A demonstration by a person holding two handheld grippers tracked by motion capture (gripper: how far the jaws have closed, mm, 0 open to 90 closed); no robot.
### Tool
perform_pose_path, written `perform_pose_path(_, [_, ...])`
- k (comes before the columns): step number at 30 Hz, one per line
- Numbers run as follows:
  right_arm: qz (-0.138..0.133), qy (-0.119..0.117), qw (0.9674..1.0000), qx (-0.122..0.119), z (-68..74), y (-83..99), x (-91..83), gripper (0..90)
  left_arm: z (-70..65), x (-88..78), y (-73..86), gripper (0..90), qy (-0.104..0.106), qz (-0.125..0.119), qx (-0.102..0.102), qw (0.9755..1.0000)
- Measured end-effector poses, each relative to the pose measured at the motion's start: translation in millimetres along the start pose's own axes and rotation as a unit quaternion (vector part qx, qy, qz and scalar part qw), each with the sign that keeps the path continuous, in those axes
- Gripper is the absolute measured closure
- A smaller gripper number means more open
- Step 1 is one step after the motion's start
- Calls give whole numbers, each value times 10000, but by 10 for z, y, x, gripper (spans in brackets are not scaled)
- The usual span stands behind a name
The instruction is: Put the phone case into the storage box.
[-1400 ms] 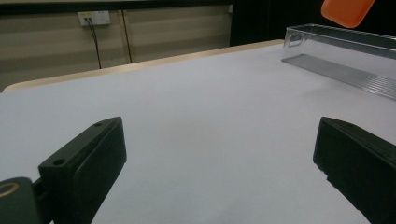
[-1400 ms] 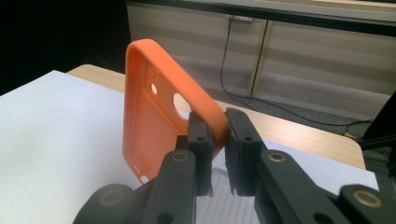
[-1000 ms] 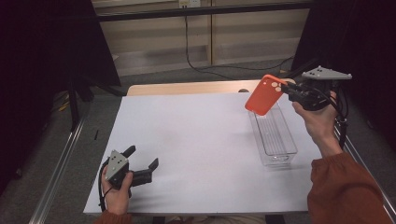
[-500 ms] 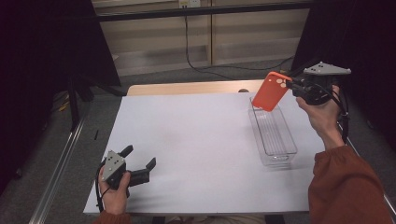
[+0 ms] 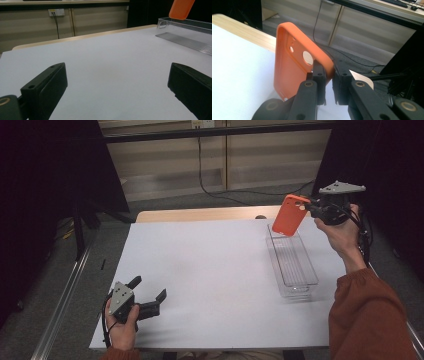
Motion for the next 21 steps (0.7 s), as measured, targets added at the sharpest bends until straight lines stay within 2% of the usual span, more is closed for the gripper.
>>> perform_pose_path(15, [400, 40, 9983, -423, 15, 196, 357, 809, -26, -4, -2, 25, 51, -10, 35, 10000])
perform_pose_path(21, [462, 93, 9979, -436, 24, 254, 459, 808, -21, -5, -4, 25, 43, -21, 23, 10000])
Point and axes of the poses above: each handheld gripper's, and its own axes: x roughly forward along the jaws, y roughly out of its underside, z roughly to its left, the point moved 10 cm from there along x, roughly forward along the jaws, and after that the axes turned 4 degrees about -z, right-handed, at the moved point
